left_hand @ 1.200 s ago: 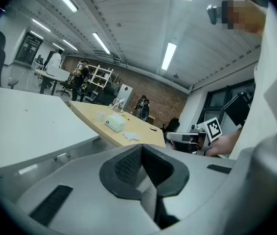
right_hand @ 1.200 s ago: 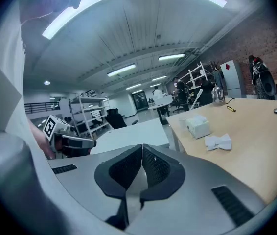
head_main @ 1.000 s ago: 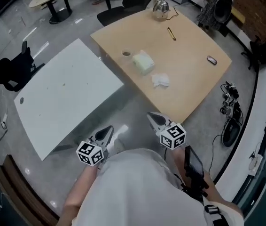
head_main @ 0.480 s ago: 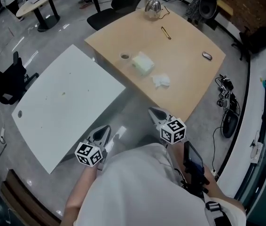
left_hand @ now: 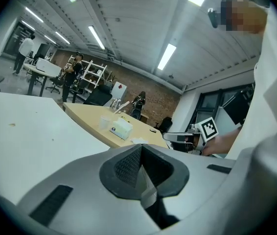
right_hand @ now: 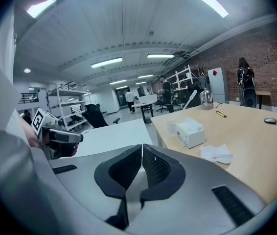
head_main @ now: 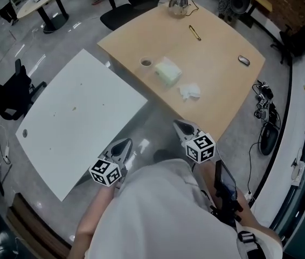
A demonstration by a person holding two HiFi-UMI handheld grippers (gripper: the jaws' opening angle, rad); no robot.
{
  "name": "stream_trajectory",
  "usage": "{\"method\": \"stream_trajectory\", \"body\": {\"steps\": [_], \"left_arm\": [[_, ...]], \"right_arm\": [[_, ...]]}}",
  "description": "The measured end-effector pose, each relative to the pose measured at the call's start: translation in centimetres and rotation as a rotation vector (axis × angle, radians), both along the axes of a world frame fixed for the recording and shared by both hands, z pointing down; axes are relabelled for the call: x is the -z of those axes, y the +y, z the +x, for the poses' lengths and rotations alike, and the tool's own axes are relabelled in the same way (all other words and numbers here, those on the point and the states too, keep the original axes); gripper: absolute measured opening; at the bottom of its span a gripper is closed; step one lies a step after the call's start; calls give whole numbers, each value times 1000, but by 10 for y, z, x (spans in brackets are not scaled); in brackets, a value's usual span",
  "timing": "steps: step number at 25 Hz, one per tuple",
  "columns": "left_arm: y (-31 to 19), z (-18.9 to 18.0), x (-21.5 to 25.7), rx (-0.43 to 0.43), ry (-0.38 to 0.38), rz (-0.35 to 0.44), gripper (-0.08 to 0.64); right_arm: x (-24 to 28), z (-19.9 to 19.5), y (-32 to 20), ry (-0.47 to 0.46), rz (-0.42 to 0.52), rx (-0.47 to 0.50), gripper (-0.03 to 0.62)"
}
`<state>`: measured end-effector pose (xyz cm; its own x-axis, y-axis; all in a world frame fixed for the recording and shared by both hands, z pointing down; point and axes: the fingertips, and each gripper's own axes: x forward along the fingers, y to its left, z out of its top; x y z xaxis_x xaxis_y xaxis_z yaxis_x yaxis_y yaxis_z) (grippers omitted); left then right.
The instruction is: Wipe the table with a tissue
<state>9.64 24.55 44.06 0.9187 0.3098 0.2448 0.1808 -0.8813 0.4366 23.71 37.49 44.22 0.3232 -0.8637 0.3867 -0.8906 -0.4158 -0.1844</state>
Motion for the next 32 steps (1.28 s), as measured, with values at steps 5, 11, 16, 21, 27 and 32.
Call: {"method": "stream_trajectory", "body": {"steps": [5, 11, 16, 21, 27, 32], "left_arm": [[-18, 28, 1, 7, -9, 19, 6], [-27, 72, 2, 0, -22, 33, 6], [-14, 110, 0, -52, -41, 33, 6], [-3, 137, -8, -99, -71, 25, 6], [18, 160, -16, -159, -103, 26, 6], [22, 178, -11, -168, -105, 33, 6]], "right_arm": [[-15, 28, -18, -60, -1, -15, 18], [-27, 72, -22, -92, -25, -39, 18], [-42, 108, -10, -122, -58, -101, 18], [-66, 131, 5, -142, -131, -151, 20], [-94, 172, 38, -163, -208, -285, 20], [-115, 203, 45, -196, -270, -348, 89]]}}
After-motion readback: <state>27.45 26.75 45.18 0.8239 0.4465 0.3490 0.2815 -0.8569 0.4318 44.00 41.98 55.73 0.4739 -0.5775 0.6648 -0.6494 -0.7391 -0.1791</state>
